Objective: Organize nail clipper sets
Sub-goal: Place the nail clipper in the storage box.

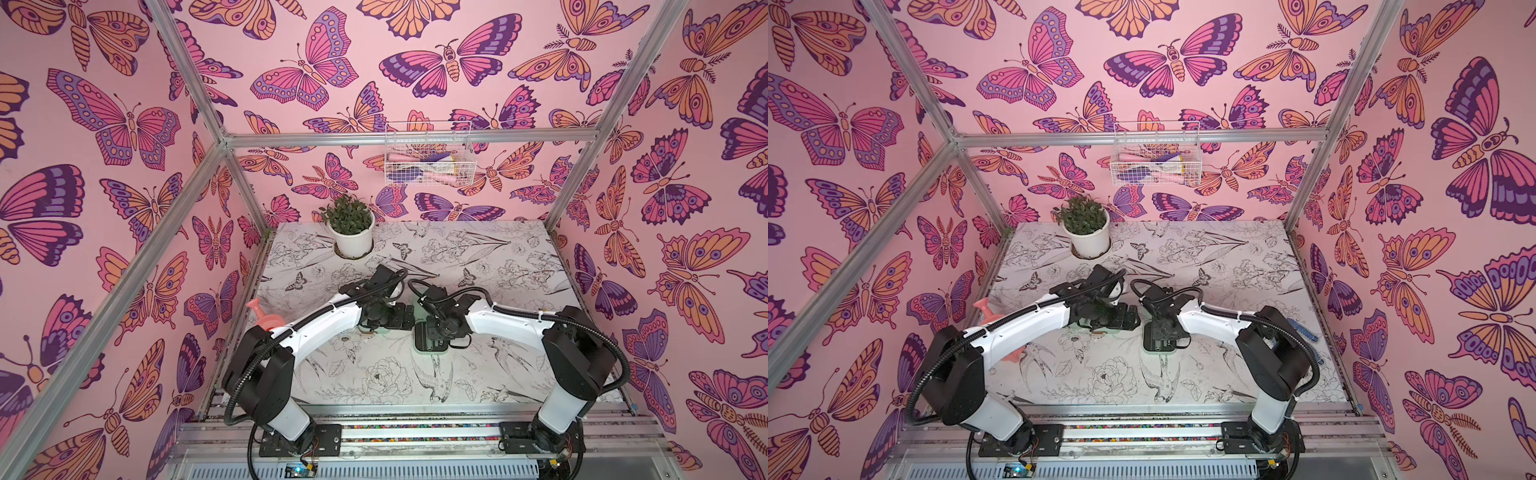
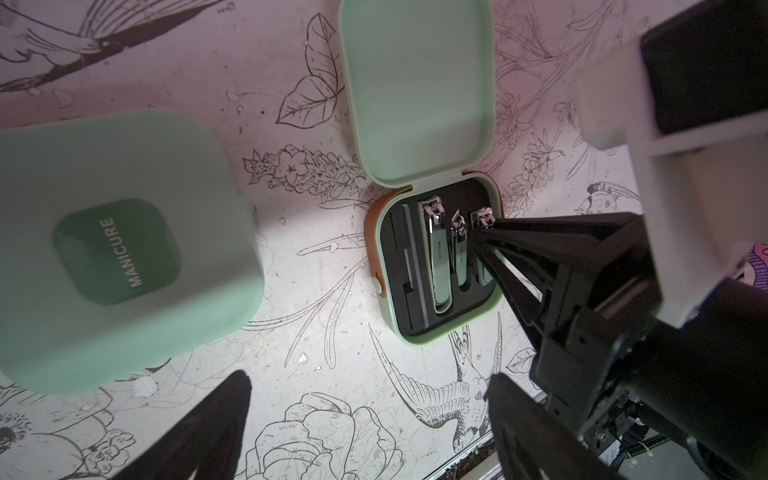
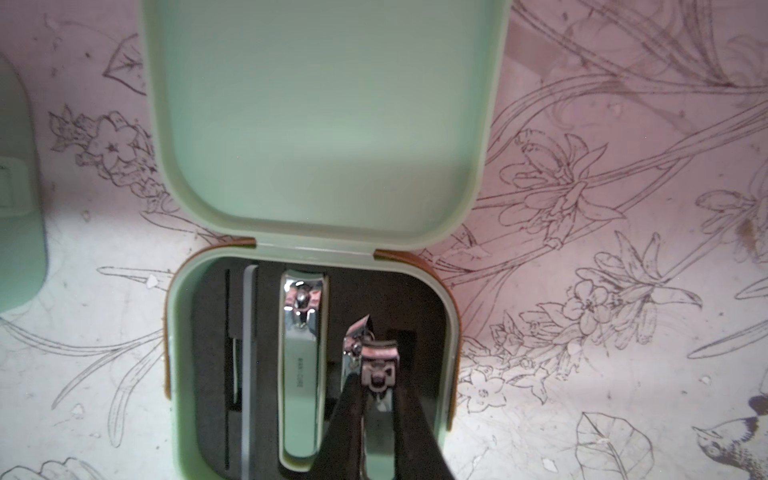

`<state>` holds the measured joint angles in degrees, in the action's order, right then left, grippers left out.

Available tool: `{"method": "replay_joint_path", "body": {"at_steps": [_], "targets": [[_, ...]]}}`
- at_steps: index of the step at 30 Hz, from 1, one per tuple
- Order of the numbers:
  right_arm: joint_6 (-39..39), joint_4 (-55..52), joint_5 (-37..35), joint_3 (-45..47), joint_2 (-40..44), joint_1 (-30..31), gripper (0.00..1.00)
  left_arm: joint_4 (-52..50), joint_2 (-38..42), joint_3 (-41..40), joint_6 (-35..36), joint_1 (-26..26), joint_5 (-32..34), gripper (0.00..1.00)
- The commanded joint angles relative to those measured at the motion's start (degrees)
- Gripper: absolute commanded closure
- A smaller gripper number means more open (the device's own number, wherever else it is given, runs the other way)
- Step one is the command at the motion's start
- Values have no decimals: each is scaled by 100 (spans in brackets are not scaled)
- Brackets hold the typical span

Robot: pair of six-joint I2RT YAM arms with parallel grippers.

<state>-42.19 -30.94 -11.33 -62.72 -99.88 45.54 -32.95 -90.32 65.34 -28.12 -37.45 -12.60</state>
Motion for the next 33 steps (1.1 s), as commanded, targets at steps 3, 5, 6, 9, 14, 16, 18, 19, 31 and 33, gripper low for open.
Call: {"method": "replay_joint_path", "body": {"at_steps": [3, 5, 6, 9, 14, 16, 18, 19, 31, 33], "targets": [[-334, 164, -180, 231, -43, 34, 92, -16, 129, -65, 8, 36, 34, 10], [-361, 171, -176, 284, -15, 35, 92, -12, 129, -65, 10, 29, 30, 10], [-370, 147, -176, 302, -6, 36, 92, -18, 121, -58, 9, 27, 34, 10], [-405, 129, -168, 361, 40, 44, 92, -17, 120, -48, 8, 27, 21, 10], [-489, 151, -235, 436, 55, 52, 92, -16, 105, -39, 10, 30, 13, 10], [-520, 138, -273, 423, 24, 69, 92, -19, 108, -39, 8, 27, 19, 10], [-564, 124, -354, 403, -17, 110, 92, -17, 107, -48, 8, 28, 14, 10], [-583, 89, -393, 380, -38, 134, 92, -19, 111, -48, 13, 35, 16, 10], [-1009, -358, -622, 159, -462, 307, 92, -19, 135, -83, 17, 35, 22, 10], [-1030, -361, -602, 155, -488, 309, 92, -19, 137, -92, 18, 27, 21, 10]]}}
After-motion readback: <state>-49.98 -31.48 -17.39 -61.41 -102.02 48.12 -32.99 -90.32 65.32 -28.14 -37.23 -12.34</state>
